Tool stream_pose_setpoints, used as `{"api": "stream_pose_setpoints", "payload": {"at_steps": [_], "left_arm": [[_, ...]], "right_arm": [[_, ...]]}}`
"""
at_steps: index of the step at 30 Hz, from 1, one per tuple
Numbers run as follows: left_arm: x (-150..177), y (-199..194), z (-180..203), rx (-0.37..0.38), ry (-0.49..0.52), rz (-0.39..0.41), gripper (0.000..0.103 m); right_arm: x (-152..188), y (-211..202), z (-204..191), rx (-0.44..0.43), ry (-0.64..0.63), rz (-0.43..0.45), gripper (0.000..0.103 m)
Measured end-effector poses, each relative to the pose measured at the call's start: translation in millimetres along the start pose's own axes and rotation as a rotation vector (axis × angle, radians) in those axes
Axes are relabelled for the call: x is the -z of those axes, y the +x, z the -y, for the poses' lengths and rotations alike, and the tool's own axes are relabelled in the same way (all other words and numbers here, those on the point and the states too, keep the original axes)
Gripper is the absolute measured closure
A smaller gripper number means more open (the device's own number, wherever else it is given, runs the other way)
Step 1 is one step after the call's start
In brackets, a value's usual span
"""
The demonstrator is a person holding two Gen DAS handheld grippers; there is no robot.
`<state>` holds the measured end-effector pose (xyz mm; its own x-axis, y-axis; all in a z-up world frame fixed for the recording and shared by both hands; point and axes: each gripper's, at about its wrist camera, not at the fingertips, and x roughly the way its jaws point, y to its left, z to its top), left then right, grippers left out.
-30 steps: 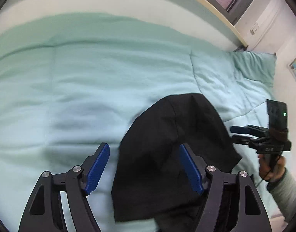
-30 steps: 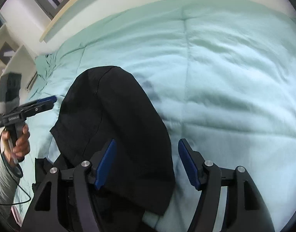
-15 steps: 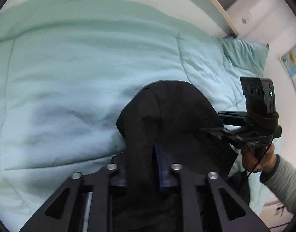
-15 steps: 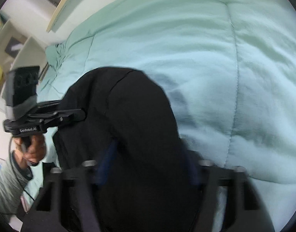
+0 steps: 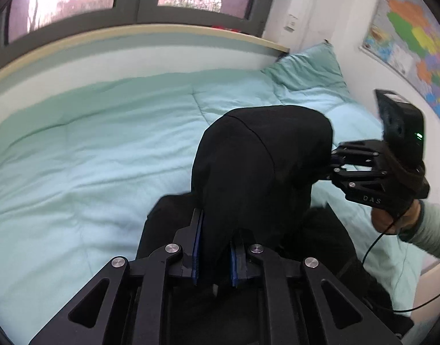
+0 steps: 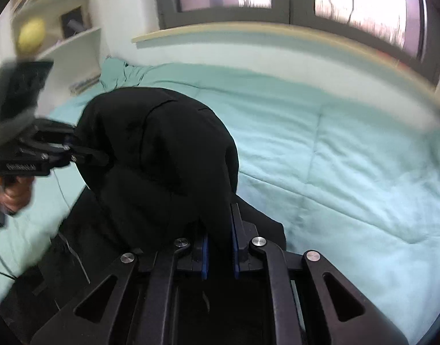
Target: Fold large clothes
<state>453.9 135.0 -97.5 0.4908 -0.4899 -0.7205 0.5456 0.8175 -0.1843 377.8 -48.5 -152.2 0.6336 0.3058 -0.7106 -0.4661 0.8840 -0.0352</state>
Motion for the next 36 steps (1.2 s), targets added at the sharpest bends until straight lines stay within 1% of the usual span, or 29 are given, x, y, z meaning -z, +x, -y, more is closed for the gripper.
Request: {"api": "stream_pose_setpoints", "payload": {"at_steps": [2,4,5,7,9,10,11,13,14,16,17,18,19,20,22,24,25,27,28,29,31,32,33,34,36], "left_arm": [[20,-22,23,-0.008,0.009,0.001,0.088],[48,-46,43,0.005,0.004,-0.01,0.087],[56,-52,53,0.013,-0.003,-0.018,0.085],[89,-69,69,0.042,-0.027,-0.044,0.085],[123,-77,84,0.069,-0.07,-0.073,0.085],[147,-79,95,0.068,-0.089,-0.101,0.084],[162,-78,101,0.058,-0.098,-0.122,0.084],[200,-70,110,0.049,-0.15,-0.186,0.084],[216,-65,111,0.053,-0.185,-0.211,0.084],[239,-60,109,0.028,-0.239,-0.247,0.084],[244,-61,105,0.017,-0.276,-0.257,0.084],[246,-66,100,0.015,-0.315,-0.25,0.084],[244,-76,95,0.024,-0.355,-0.222,0.084],[239,-90,91,0.029,-0.38,-0.178,0.084],[224,-114,89,0.01,-0.376,-0.107,0.084],[204,-130,89,0.006,-0.35,-0.055,0.083],[190,-136,90,0.024,-0.338,-0.022,0.083],[165,-135,95,0.039,-0.318,0.012,0.082],[155,-132,96,0.035,-0.316,0.02,0.081],[145,-127,97,0.035,-0.315,0.021,0.079],[132,-111,95,0.063,-0.323,0.02,0.076],[131,-102,92,0.085,-0.345,0.014,0.074],[131,-89,88,0.109,-0.376,-0.01,0.074],[136,-83,85,0.116,-0.397,-0.032,0.074],[153,-62,78,0.156,-0.457,-0.092,0.074]], "right_arm": [[20,-30,-21,0.036,-0.023,0.009,0.088],[45,-62,-43,0.049,-0.017,0.011,0.088],[55,-74,-51,0.053,-0.006,0.01,0.088],[83,-97,-71,0.041,0.037,-0.016,0.088],[109,-111,-89,0.037,0.073,-0.049,0.088],[122,-115,-96,0.028,0.094,-0.071,0.088],[138,-119,-103,0.018,0.108,-0.1,0.088],[170,-117,-118,0.048,0.105,-0.164,0.088],[179,-113,-121,0.046,0.114,-0.19,0.088],[198,-104,-122,0.034,0.135,-0.262,0.088],[206,-100,-119,0.037,0.144,-0.315,0.087],[209,-99,-114,0.033,0.163,-0.355,0.086],[210,-106,-105,0.014,0.199,-0.365,0.085],[208,-115,-97,0.002,0.228,-0.356,0.084],[195,-140,-78,0.001,0.266,-0.311,0.074],[169,-158,-68,0.007,0.27,-0.243,0.056],[154,-162,-64,0.01,0.268,-0.215,0.053],[116,-168,-63,-0.021,0.26,-0.153,0.052],[102,-166,-64,-0.033,0.26,-0.134,0.052],[83,-158,-68,-0.043,0.263,-0.135,0.05],[61,-130,-75,-0.068,0.29,-0.168,0.049],[58,-117,-77,-0.076,0.307,-0.182,0.049],[61,-98,-79,-0.094,0.331,-0.213,0.049],[70,-82,-84,-0.112,0.347,-0.257,0.05],[109,-51,-97,-0.134,0.382,-0.374,0.05]]}}
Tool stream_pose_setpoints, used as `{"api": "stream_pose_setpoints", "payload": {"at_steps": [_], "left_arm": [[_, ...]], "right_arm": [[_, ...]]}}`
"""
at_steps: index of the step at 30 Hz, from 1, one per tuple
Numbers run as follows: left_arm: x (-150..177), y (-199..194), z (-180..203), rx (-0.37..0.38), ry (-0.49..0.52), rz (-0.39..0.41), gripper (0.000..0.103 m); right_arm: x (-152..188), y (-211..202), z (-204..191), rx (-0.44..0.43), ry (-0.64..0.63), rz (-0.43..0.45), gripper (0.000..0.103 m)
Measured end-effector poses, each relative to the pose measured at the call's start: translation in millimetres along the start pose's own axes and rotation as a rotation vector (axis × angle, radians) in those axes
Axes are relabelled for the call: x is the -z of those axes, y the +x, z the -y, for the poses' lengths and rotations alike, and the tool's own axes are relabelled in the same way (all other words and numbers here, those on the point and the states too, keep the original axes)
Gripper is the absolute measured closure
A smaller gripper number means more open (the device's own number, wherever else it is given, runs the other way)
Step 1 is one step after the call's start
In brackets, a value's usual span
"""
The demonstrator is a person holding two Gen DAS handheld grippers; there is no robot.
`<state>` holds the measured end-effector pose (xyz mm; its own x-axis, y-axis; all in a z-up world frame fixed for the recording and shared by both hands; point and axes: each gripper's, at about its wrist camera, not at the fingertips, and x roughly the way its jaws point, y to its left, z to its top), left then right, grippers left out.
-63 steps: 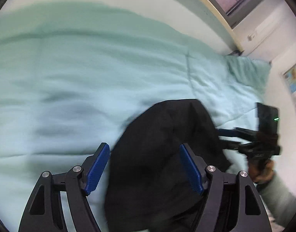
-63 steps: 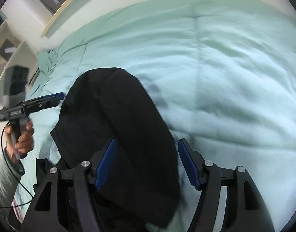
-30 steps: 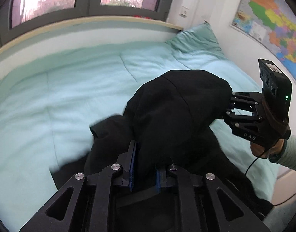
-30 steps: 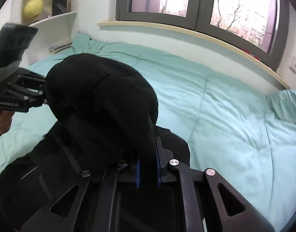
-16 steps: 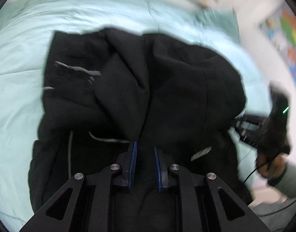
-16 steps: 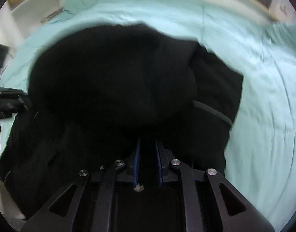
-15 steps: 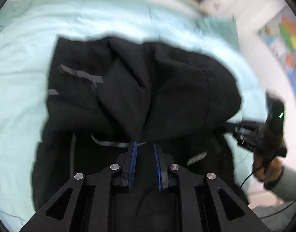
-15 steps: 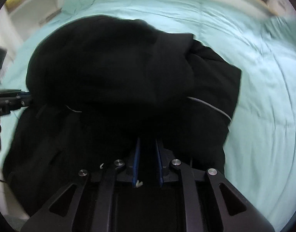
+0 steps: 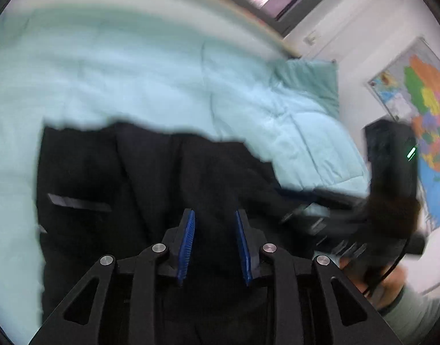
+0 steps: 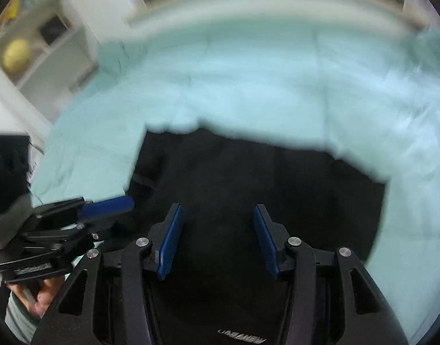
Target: Fold large clothes
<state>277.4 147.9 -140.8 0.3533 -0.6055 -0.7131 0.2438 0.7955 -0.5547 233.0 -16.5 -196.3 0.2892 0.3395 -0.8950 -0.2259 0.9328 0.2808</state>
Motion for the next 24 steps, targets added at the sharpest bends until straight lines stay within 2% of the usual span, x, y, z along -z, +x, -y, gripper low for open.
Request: {"api": "stream_pose_setpoints", "payload": {"at_steps": [1,3,5,7,10,13,15,16,17,19,22,24], "left_arm": [[12,16,-13,0.015,-0.038,-0.058,0.074],[31,45,-32,-0.017,-0.087,-0.154,0.074],[61,72,-56,-0.01,-0.142,-0.24,0.074],[81,79,-76,0.036,-0.213,-0.22,0.074],[86,70,-86,0.098,-0.3,-0.168,0.074],[87,46,-69,0.094,-0.252,-0.123,0.073],[88,27,-53,0.125,-0.201,-0.093,0.071],[89,16,-43,0.143,-0.174,-0.069,0.064],[90,11,-37,0.124,-0.153,-0.051,0.057],[91,15,-33,0.043,-0.126,-0.056,0.053],[98,61,-51,-0.109,-0.151,-0.195,0.054],[105,75,-57,-0.122,-0.157,-0.22,0.055]], "right_arm": [[17,21,3,-0.003,0.023,-0.04,0.049],[50,50,11,0.012,0.034,-0.101,0.049],[79,69,18,0.032,0.017,-0.094,0.049],[95,75,23,0.029,0.017,-0.074,0.048],[95,64,27,0.001,0.01,-0.069,0.048],[96,30,28,-0.047,0.0,-0.054,0.048],[98,7,28,-0.072,-0.007,-0.016,0.047],[101,-2,28,-0.074,-0.015,0.002,0.047],[104,-8,23,-0.061,-0.027,0.017,0.047],[106,4,21,-0.011,-0.05,-0.002,0.047],[117,51,32,0.037,-0.031,-0.113,0.047],[117,60,28,0.051,-0.037,-0.126,0.047]]}}
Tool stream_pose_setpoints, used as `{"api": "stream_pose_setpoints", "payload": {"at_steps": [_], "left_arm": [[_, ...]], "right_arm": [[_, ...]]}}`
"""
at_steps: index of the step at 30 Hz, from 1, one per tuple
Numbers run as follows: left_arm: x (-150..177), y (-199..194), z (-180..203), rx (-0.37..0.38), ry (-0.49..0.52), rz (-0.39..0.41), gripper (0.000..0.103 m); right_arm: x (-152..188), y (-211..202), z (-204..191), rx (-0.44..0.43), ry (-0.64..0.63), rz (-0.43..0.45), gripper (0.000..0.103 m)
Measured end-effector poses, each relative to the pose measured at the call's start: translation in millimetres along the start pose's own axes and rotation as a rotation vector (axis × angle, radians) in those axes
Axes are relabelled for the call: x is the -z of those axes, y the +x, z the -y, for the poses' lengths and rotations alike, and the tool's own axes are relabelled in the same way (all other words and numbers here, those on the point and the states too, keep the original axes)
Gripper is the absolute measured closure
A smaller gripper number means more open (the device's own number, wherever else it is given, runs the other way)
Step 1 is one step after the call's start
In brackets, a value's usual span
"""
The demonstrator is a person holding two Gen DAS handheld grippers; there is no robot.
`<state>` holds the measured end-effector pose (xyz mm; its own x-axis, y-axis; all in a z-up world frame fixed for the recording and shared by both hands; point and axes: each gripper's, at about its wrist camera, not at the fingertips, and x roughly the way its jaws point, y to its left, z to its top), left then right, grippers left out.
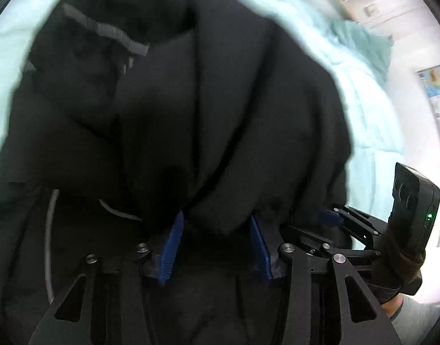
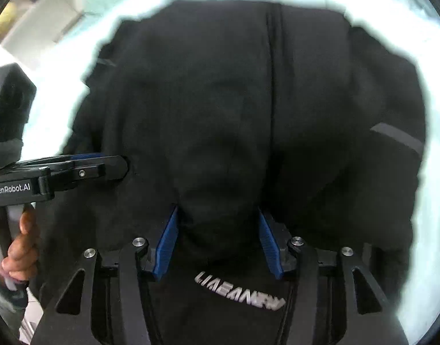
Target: Fold large clothes
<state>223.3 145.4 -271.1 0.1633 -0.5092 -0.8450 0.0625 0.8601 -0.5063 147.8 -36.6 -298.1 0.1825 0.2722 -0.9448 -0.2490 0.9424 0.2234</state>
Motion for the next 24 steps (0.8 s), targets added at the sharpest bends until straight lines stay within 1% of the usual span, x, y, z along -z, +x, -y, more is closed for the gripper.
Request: {"api": "stream_pose_setpoints", "payload": {"at_steps": [2,6,9,11,12,13,16,19,22,23,24], "left_arm": [[6,-5,2,0.004,0.002,0.017,0.055],[33,-37,5,0.049,0.0,0.077,0.054],[71,-67,8,0.009,0.029,0.103,0.056],[97,-88,8,-0.002,0.043,0.118,0.056],[97,-92,-1,-0.004,0.04,0.12,0.056],[109,-102,-3,-0.002,0.038,0.124,0.056],[131,-126,-16,-0.005,0.023,0.131,0.056],[151,-149,-35,-0.013,0.003,0.145,0.055],[155,-163,-53,-0.03,-0.02,0.143,0.055],[154,-169,-61,-0.04,-0.027,0.139,0.055],[156,-169,-62,-0.055,-0.036,0.13,0.055]], "right_arm": [[2,-5,-5,0.034,-0.025,0.007,0.047],[17,-31,-3,0.002,0.003,0.019,0.047],[43,-50,7,0.001,0.028,0.015,0.047],[63,-61,15,0.009,0.043,0.019,0.047],[76,-69,20,0.021,0.057,0.018,0.047],[83,-72,22,0.024,0.068,0.017,0.047],[112,-92,37,0.02,0.142,0.015,0.047],[137,-99,47,0.024,0.213,0.017,0.045],[158,-101,52,0.034,0.281,-0.001,0.045],[160,-98,49,0.035,0.303,-0.002,0.045],[165,-100,51,0.034,0.327,-0.001,0.045]]}}
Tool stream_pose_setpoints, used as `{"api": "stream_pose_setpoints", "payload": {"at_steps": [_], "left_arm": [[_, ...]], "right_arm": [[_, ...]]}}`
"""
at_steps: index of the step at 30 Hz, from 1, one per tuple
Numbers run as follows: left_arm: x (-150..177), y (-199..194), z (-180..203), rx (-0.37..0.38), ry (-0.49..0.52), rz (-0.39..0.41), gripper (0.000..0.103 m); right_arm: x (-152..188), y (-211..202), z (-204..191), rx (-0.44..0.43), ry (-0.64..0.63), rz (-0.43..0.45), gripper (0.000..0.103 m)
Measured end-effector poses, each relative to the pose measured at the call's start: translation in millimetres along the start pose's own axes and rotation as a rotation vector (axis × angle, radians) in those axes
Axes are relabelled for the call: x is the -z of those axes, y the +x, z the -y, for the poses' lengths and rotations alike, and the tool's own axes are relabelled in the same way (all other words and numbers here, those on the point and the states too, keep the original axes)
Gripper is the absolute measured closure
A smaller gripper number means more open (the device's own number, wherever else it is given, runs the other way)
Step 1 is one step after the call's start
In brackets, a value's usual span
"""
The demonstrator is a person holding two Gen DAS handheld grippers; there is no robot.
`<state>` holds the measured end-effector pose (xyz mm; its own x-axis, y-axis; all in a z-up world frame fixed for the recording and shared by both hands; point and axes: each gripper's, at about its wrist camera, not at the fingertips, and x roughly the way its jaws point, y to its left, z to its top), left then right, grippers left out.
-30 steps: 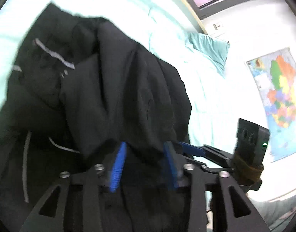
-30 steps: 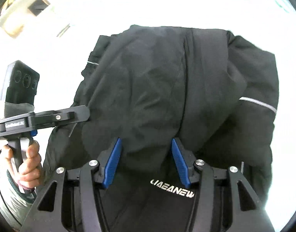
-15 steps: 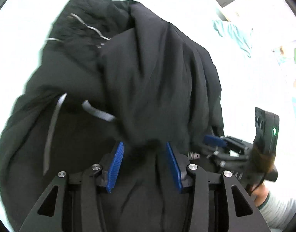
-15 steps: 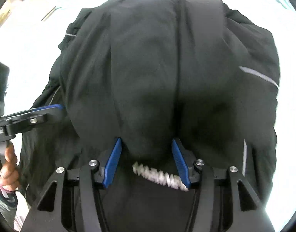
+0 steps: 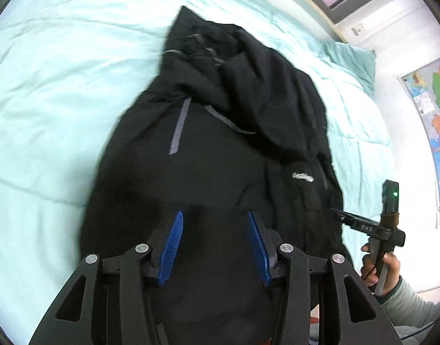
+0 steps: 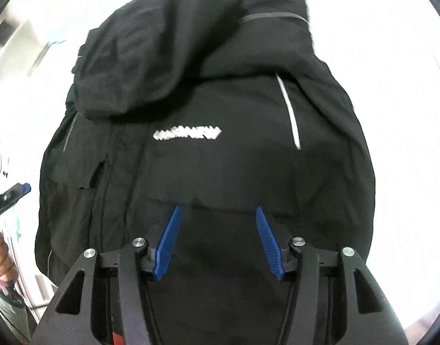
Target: Fold large clothes
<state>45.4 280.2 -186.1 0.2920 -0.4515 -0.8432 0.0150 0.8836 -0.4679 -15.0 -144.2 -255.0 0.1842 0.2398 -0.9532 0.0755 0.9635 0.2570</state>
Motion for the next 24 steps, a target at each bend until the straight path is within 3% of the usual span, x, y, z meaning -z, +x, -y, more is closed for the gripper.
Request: {"api": "stream_pose_setpoints", "payload": {"at_steps": [7,10,16,18,20,24], "left_arm": [[16,-33,-60,0.03,-0.097,-0.034,0.036],[25,-37,-85,0.013,-0.115,-0.072,0.036],[47,-17,-112,0.094,-0.12,-0.21,0.036],[53,-5,-117,0.087,-0.117,-0.254,0.036],[61,7,-121,0.092,-0.127,-0.301,0.036],[72,16,-117,0.138,-0.144,-0.324,0.036]], "right_arm": [[34,-5,12,0.058,0.134,0.018,0.045],[44,-8,16,0.094,0.191,0.031,0.045],[72,-27,42,0.165,0.336,0.076,0.045],[82,-35,48,0.186,0.361,0.088,0.045],[92,-46,52,0.219,0.368,0.103,0.045],[104,-59,62,0.273,0.349,0.103,0.043]]}}
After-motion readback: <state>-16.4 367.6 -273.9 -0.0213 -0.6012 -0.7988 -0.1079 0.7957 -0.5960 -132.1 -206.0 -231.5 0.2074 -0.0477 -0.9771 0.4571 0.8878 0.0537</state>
